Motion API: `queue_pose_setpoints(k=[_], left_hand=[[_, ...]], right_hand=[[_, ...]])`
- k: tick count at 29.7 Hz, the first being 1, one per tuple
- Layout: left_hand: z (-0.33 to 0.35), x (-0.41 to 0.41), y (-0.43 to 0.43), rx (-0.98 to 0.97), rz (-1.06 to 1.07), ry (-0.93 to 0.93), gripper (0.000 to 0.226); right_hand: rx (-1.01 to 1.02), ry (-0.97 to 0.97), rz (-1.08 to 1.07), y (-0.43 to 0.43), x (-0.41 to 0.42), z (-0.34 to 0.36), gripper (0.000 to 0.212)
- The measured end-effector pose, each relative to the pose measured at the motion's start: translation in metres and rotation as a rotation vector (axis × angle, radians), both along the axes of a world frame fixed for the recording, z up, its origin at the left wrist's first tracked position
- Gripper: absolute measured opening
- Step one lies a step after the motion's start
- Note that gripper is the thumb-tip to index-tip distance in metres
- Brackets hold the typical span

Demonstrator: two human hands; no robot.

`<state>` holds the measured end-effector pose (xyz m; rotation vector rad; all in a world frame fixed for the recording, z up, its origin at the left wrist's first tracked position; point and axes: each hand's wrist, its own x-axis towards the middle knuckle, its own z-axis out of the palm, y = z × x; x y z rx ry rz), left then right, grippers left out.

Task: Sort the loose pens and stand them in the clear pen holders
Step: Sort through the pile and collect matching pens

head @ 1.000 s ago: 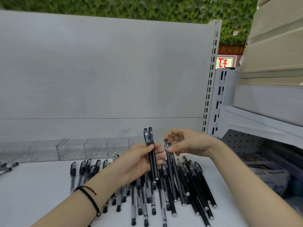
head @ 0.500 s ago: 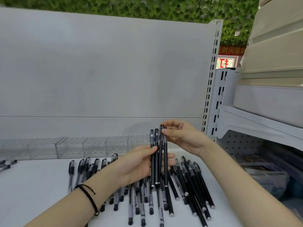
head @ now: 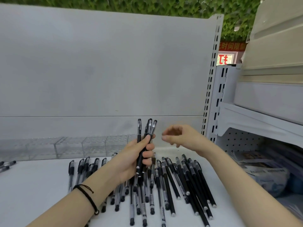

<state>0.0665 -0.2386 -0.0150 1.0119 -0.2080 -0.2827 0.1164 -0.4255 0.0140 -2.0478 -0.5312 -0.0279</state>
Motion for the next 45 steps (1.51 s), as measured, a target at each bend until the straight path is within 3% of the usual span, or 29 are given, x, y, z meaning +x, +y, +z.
queue_pose_setpoints(k=[6,11,17,20,29,40,45], left_hand=[[-0.001,0.001,0.0,-0.012,0.092,0.037,0.02],[-0.001,0.0,0.0,-0.02,0.084,0.057,0.02],[-0.003,0.002,-0.003,-0.018,0.075,0.072,0.019],[-0.005,0.003,-0.004,-0.011,0.073,0.073,0.021],[-0.005,0.005,-0.004,-0.021,0.073,0.058,0.023],[-0.003,0.006,-0.004,-0.003,0.108,0.046,0.021],[-0.002,0.006,-0.005,0.004,0.105,0.036,0.022]], right_hand=[[-0.517,-0.041,0.143,-0.001,0.003,-0.011,0.028],[-0.514,-0.056,0.069,-0.007,0.007,-0.015,0.03],[-0.692,0.065,0.183,-0.003,0.001,-0.013,0.073],[-0.762,0.06,0.183,0.001,0.0,-0.015,0.08],[-0.555,0.054,0.061,0.006,0.005,-0.026,0.044],[-0.641,0.031,0.088,0.007,0.004,-0.025,0.056],[-0.486,0.136,0.123,0.009,0.004,-0.024,0.048]])
